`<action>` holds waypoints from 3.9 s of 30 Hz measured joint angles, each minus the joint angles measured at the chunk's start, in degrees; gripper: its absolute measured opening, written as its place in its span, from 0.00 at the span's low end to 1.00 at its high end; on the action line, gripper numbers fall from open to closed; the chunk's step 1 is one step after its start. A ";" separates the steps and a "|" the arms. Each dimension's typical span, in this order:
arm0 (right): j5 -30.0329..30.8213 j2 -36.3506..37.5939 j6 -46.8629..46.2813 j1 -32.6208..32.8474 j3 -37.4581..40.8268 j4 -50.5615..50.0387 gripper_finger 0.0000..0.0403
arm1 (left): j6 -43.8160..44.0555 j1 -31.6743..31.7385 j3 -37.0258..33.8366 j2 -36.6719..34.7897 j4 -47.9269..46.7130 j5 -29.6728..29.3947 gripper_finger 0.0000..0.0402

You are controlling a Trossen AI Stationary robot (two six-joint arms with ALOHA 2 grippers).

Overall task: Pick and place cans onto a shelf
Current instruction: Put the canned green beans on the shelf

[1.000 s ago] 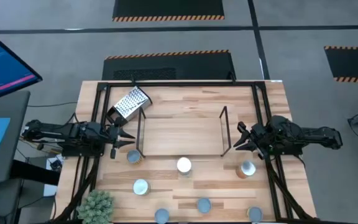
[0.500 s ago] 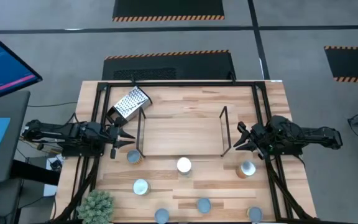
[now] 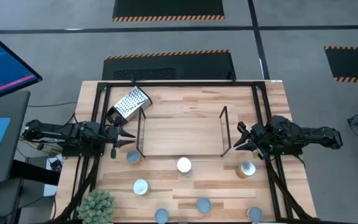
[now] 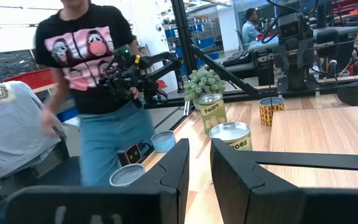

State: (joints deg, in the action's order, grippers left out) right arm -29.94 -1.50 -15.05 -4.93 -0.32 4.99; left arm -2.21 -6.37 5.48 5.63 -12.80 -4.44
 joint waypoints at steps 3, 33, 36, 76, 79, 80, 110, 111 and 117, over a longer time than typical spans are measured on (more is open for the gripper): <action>0.01 0.01 0.02 0.02 0.02 0.00 0.23 | 1.75 0.02 -0.26 0.00 1.74 -1.64 0.20; 1.56 0.00 0.06 2.39 0.00 8.79 0.23 | 32.42 0.02 0.00 0.00 -1.45 -13.14 0.20; 1.56 0.04 0.75 2.90 0.00 11.26 0.23 | 29.38 0.02 0.00 0.00 -1.37 -13.37 0.20; 33.38 -0.12 33.03 -1.41 -6.19 32.82 0.23 | -18.87 0.45 -0.04 3.55 55.14 -21.75 0.20; 34.79 -0.52 34.12 -2.85 -8.18 33.31 0.23 | -23.19 1.73 -0.04 5.66 65.98 -18.61 0.20; 34.74 -0.52 32.50 -3.24 -8.76 33.00 0.23 | -23.75 2.16 -0.03 6.55 68.88 -17.34 0.20; 25.54 -40.37 -2.39 -3.72 -75.40 -68.15 0.23 | -18.17 6.67 71.73 51.67 -15.55 -20.82 0.20; 24.24 -41.93 -4.44 -3.72 -76.52 -71.76 0.23 | -18.34 7.65 72.26 52.60 -16.52 -20.32 0.20; 14.02 -48.48 -14.50 -3.72 -78.01 -83.09 0.23 | -19.32 16.00 73.33 55.26 -17.81 -1.06 0.20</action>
State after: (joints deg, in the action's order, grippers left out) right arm -15.92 -49.98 -29.55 -8.64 -78.32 -78.10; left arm -21.53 9.63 78.81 60.89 -30.61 -5.50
